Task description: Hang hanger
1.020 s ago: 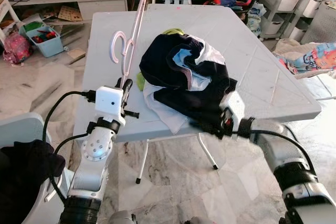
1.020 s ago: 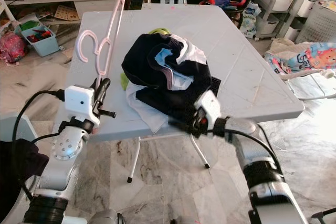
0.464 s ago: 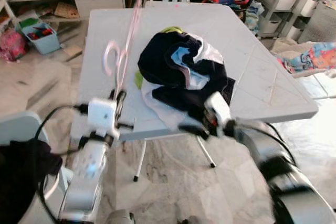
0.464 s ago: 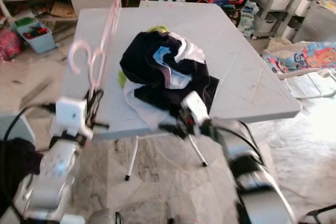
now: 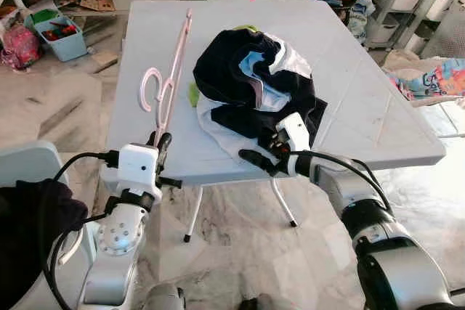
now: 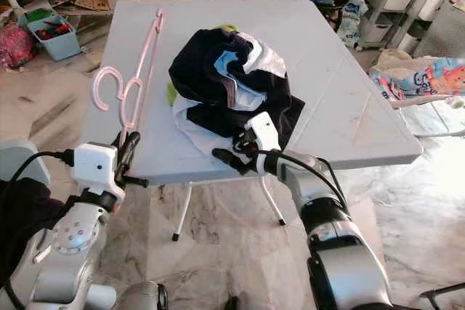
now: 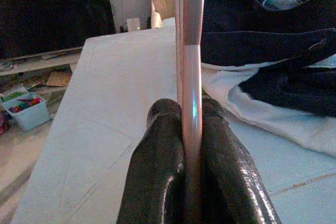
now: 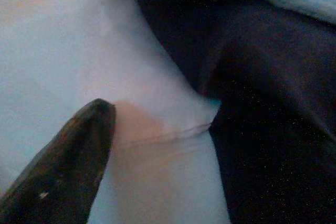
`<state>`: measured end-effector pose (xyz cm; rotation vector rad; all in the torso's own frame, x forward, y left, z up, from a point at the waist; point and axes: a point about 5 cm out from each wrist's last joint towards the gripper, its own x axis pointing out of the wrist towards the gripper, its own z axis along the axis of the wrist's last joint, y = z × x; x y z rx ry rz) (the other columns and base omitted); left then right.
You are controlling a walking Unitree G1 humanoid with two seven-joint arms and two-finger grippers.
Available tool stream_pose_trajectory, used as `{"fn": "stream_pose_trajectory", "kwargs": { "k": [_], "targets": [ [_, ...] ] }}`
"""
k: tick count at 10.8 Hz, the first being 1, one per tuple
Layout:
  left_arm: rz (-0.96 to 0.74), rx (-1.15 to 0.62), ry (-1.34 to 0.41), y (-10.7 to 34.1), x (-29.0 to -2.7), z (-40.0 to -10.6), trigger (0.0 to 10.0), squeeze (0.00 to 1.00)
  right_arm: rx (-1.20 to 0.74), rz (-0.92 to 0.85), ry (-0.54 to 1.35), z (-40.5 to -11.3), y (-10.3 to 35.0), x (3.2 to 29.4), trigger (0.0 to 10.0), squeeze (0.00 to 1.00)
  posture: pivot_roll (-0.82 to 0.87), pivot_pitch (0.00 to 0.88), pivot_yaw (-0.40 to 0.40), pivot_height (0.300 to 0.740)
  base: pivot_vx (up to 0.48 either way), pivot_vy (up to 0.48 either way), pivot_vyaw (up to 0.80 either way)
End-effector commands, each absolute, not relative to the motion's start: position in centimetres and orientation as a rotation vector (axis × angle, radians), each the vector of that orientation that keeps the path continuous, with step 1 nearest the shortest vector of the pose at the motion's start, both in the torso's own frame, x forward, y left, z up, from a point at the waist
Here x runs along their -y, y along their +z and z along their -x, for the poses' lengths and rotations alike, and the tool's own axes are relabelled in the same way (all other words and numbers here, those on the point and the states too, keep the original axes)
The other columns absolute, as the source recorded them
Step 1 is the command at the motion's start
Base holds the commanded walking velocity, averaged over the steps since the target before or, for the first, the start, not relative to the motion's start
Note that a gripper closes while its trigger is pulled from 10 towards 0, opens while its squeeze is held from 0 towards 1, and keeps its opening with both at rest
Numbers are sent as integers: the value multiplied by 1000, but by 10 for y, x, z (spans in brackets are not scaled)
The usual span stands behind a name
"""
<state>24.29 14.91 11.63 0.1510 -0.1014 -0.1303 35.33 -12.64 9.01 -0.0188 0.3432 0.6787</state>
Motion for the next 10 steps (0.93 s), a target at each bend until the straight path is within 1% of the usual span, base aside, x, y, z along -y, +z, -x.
{"fn": "stream_pose_trajectory", "kwargs": {
  "k": [1,2,4,5,6,7,9,10],
  "targets": [
    [-151,28,-121,104,-148,-238,10000,0,-256,15,310,-381,116,135,10000,1000,71,107,-95,740,0,0,0],
    [-149,27,-122,105,-147,-239,10000,0,-219,-30,182,-390,129,134,10000,1000,81,106,-102,740,0,0,0],
    [-149,26,-119,106,-147,-239,10000,0,-168,-96,64,-396,141,133,10000,1000,88,100,-106,740,0,0,0],
    [-150,24,-118,106,-147,-241,10000,0,-151,-89,88,-397,143,131,10000,941,81,91,-102,740,0,0,0],
    [-152,24,-119,106,-147,-244,10000,0,-149,-109,116,-397,143,131,10000,851,74,83,-97,740,0,0,0],
    [-153,30,-130,107,-146,-248,10000,0,-140,-119,222,-394,141,139,10000,0,60,71,-89,740,0,0,0],
    [-149,24,-153,105,-144,-255,10000,0,-118,27,283,-382,128,161,10000,0,20,38,-64,740,0,0,0],
    [-144,19,-179,103,-140,-258,10000,0,-117,48,327,-369,116,168,10000,0,0,17,-48,740,0,0,0]
  ]
}}
